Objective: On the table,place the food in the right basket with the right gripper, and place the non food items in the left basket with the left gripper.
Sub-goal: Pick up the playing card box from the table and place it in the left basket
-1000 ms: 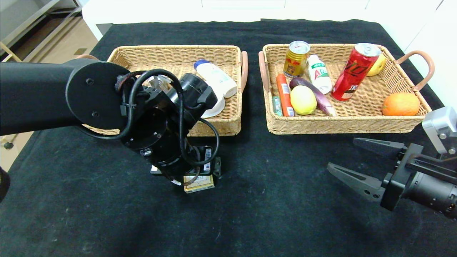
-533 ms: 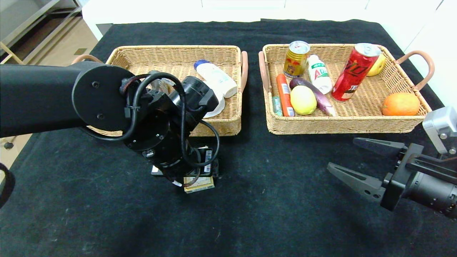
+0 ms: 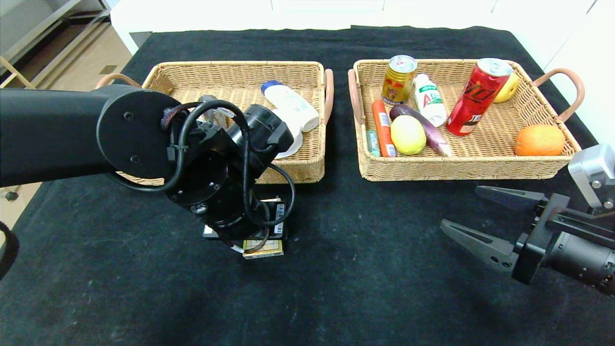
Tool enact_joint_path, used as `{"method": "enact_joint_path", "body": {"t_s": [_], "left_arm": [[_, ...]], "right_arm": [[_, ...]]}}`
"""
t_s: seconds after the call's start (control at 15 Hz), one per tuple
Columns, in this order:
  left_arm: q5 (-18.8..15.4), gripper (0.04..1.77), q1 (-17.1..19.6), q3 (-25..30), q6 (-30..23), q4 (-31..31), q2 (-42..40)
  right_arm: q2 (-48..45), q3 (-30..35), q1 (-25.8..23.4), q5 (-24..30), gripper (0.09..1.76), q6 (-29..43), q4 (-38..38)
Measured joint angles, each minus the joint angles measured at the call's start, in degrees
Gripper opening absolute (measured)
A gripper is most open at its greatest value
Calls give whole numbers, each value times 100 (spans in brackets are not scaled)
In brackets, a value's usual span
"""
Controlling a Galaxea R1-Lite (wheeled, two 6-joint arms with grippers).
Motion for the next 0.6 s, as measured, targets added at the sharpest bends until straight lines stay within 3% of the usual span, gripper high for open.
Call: {"method": "enact_joint_path", "body": {"t_s": [0.6], "left_arm": [[38, 103, -18, -39, 28, 74, -91]], "right_arm": [[0, 16, 0, -2, 171, 0, 0]]}}
